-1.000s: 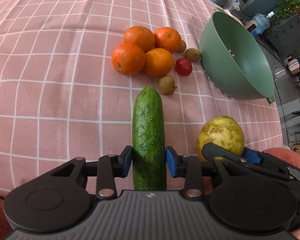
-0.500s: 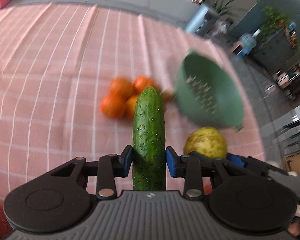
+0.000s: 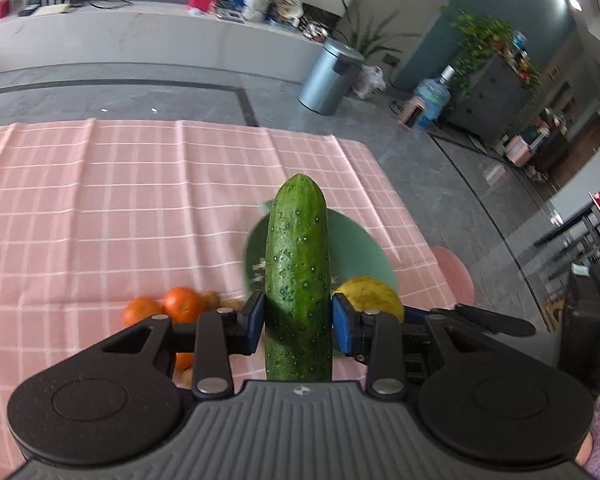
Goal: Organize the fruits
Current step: 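Carry the cucumber and pear with both tools and lower them into the green colander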
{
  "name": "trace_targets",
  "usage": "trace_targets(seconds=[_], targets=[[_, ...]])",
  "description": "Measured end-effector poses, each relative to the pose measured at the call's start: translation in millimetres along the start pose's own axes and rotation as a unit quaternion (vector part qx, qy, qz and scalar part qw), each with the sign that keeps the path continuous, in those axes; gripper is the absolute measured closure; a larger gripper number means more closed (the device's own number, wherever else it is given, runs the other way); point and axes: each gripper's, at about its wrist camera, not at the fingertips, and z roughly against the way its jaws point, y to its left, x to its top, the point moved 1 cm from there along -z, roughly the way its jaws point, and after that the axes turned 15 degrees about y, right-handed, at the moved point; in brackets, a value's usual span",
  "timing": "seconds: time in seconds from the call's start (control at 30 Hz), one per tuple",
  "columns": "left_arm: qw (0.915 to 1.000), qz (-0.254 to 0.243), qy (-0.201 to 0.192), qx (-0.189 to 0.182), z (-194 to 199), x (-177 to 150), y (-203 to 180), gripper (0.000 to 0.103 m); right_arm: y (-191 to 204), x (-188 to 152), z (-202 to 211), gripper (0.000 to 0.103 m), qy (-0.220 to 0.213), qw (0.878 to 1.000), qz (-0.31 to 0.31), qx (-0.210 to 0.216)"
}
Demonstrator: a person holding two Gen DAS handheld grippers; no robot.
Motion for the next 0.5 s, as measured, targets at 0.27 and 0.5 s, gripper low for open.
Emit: trace_targets(seconds=[0.27, 0.5], targets=[[0.9969, -0.033, 0.071, 0.011, -61.3, 22.4, -15.0, 0.063, -39.1, 30.1, -41.3, 0.042, 0.074, 0.997, 0.017, -0.023], [0.9923, -0.042, 0.116, -0.005, -109.5, 39.9, -6.7, 0.063, -58.9, 41.0, -83.9, 0.042, 0.130, 0.991, 0.017, -0.016]])
